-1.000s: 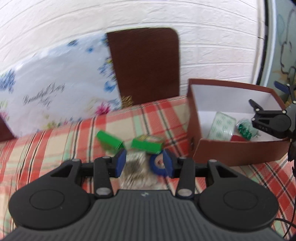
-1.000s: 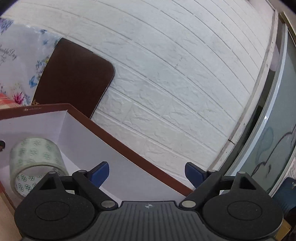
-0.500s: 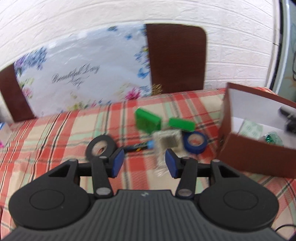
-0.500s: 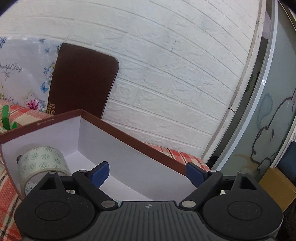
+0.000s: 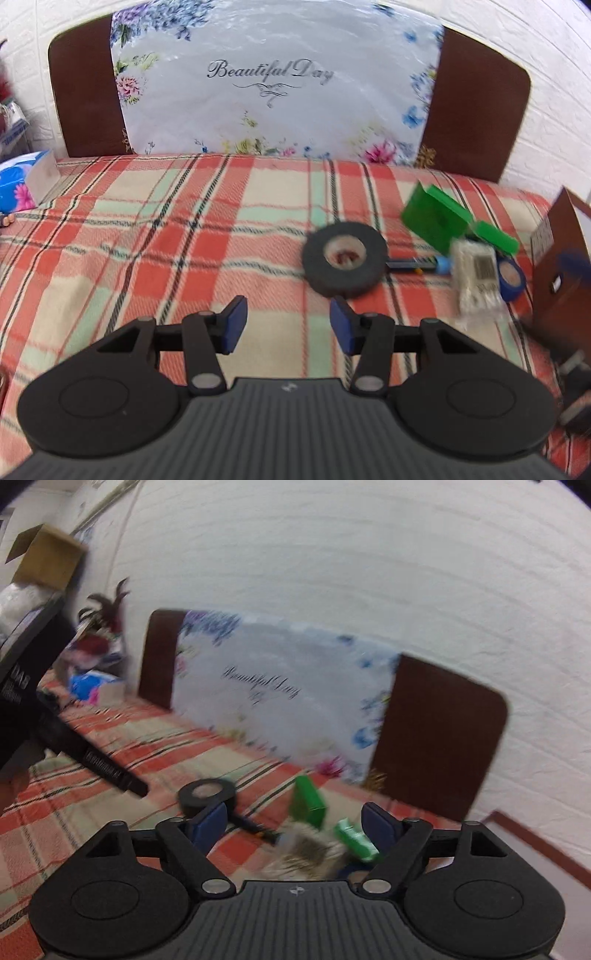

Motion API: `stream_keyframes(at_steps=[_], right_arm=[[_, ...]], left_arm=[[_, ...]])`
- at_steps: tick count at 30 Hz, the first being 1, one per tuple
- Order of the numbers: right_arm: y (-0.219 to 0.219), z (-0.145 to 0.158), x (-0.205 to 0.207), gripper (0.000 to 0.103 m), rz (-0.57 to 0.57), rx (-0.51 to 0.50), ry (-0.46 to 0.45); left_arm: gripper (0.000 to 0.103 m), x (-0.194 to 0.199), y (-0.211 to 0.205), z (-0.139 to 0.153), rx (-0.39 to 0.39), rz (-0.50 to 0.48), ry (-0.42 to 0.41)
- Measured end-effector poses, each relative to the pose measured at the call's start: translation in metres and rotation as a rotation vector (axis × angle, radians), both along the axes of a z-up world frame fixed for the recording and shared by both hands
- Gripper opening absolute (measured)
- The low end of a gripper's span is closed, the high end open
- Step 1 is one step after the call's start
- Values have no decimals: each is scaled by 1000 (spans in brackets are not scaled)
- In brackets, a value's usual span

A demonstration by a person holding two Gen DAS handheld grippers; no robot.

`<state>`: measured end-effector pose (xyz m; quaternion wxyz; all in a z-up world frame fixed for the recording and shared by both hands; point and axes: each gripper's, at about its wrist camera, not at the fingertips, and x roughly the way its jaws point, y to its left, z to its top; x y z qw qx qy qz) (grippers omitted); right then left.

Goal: Organize objects

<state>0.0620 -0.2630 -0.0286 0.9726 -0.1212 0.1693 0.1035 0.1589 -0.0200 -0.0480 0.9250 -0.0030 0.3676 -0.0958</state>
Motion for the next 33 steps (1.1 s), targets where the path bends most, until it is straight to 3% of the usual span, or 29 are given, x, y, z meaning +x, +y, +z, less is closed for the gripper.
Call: stream_keyframes(at_steps=[7,10,14,17,27,33], right_arm=[[62,-28,81,76,87,61,186],[70,-36,101,77,98,62,226],[75,-46,122,80,92,54,317],[80,-47,126,86,102,40,321],[87,-47,134,86,134,12,329],[83,-49,145,76,149,30,334]], left_arm=[[52,39,20,-8,-180,10,96],[51,55,16,-20,-216,-7,139],[52,61,18,-24,-258,9,126],[52,63,21,-25,-287,23,132],[53,65,22,-27,-287,43,134],[53,62,22,-27,-294,57,138]])
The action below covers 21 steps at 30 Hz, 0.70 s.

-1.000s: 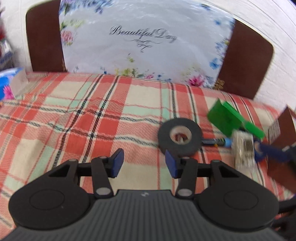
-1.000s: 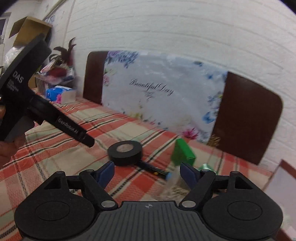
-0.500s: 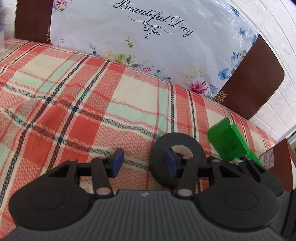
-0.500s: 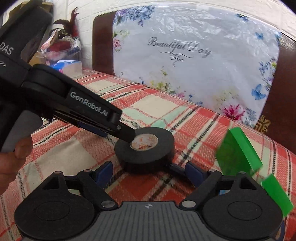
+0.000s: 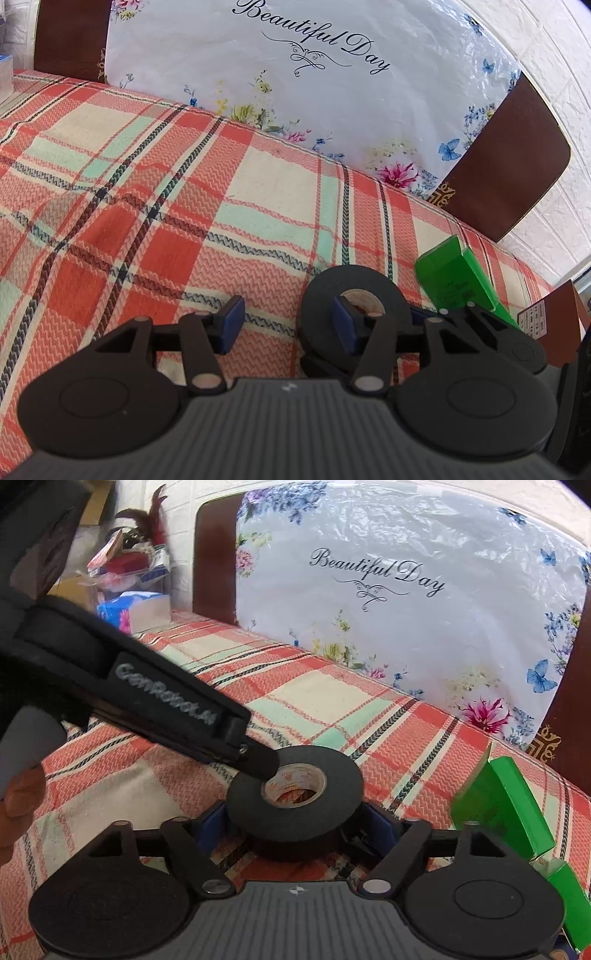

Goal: Organize objects

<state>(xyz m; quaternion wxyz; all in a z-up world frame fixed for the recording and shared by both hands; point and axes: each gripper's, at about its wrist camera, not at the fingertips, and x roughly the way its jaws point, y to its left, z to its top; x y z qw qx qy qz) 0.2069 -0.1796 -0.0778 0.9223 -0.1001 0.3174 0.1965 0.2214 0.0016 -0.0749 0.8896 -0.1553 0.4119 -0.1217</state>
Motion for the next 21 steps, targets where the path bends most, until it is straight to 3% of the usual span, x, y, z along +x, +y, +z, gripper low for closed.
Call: stream_keyframes(at_steps=[8,13,21], right_arm=[[-9,4,-10,75,8,98,6],[-3,6,-24,75,38,140,74],[22,0,-43,75,58,72,97]], left_arm=[[53,-22,18,12,-62,36,-22],[54,-44,24,16,-48,41,-16],[54,-72,38,6,2,79,17]])
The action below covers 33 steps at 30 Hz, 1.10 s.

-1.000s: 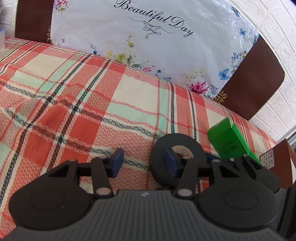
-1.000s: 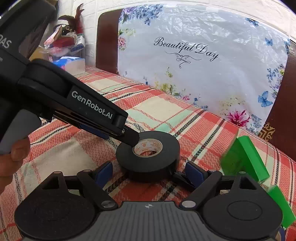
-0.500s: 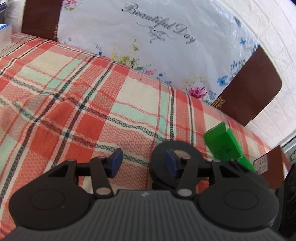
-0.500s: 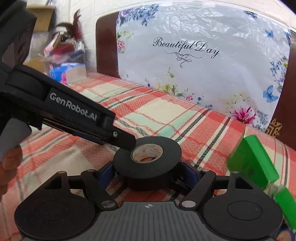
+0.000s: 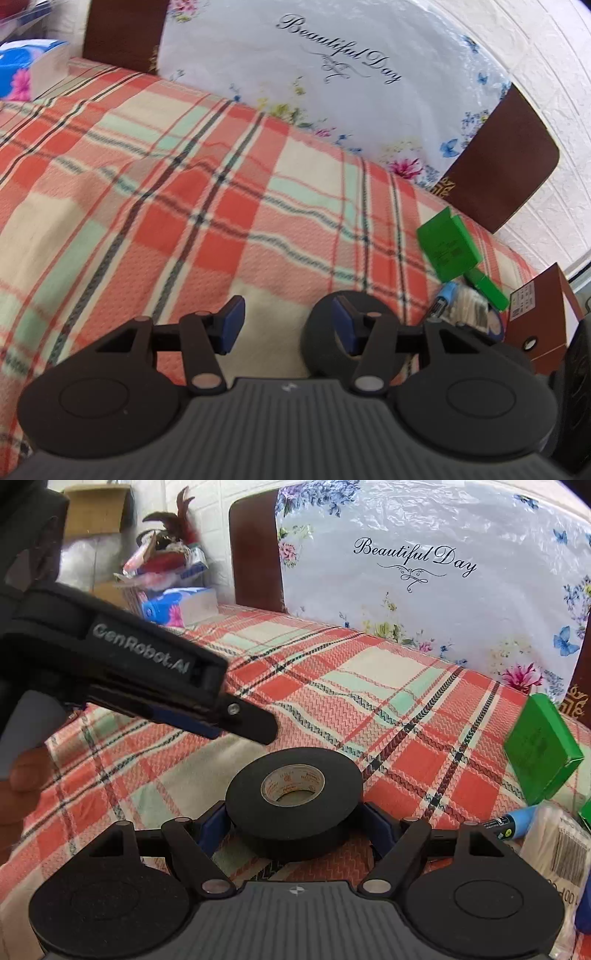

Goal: Organize objects

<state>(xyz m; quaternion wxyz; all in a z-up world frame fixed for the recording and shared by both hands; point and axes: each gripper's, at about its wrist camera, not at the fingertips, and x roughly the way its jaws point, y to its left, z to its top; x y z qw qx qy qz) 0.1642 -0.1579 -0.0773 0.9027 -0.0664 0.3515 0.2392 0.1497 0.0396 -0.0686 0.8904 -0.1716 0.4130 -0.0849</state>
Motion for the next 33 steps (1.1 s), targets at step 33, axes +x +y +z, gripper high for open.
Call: stream_keyframes(at_steps=[33], right_arm=[[15,-2,-2,75,-47,-86,1]], left_arm=[[54,-6,6,-12,44,47,22]])
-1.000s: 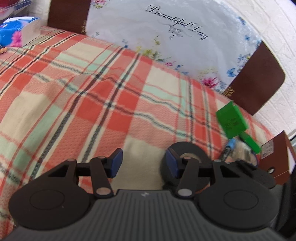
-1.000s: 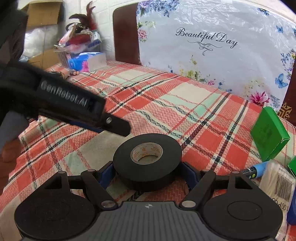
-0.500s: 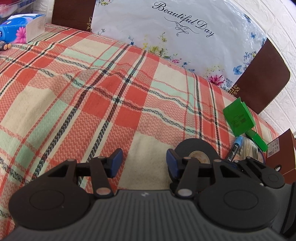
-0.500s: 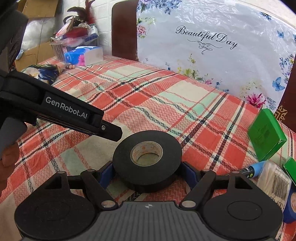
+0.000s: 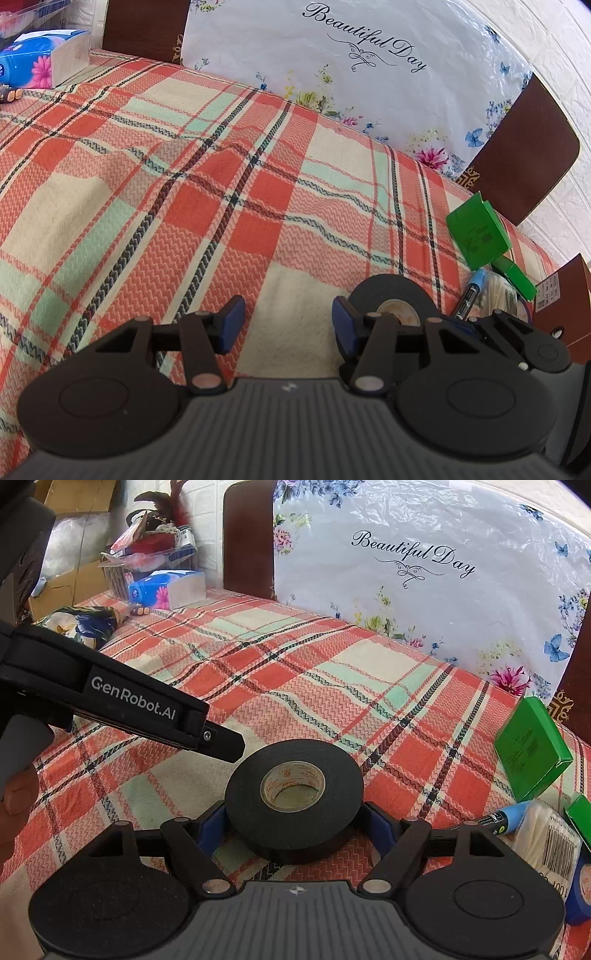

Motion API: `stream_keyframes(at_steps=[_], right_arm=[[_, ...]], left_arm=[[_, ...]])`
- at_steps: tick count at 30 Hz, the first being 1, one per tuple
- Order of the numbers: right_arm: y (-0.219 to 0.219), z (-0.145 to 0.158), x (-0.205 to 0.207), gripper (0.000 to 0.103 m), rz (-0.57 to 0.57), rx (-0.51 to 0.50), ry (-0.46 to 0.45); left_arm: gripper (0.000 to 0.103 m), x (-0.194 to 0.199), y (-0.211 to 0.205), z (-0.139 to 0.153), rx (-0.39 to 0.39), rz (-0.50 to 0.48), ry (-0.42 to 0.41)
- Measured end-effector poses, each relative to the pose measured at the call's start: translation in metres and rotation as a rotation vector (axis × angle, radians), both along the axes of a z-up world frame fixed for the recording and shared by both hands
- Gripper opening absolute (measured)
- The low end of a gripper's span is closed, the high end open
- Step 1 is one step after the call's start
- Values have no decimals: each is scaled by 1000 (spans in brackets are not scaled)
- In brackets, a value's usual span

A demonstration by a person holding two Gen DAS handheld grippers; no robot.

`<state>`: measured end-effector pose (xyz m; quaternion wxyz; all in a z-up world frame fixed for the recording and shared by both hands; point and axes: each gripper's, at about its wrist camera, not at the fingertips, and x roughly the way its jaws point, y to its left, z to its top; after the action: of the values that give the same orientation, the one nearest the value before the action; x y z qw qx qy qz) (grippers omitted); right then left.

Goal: Organize objects

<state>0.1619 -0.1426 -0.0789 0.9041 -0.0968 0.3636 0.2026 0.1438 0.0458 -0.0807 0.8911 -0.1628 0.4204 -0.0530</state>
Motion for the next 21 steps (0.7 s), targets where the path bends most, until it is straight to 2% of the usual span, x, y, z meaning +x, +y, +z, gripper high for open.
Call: stream_keyframes(at_steps=[21], right_arm=[[2,0,2,76,-2,-7,2]], left_arm=[[54,-2,-1,0,3,15,0]])
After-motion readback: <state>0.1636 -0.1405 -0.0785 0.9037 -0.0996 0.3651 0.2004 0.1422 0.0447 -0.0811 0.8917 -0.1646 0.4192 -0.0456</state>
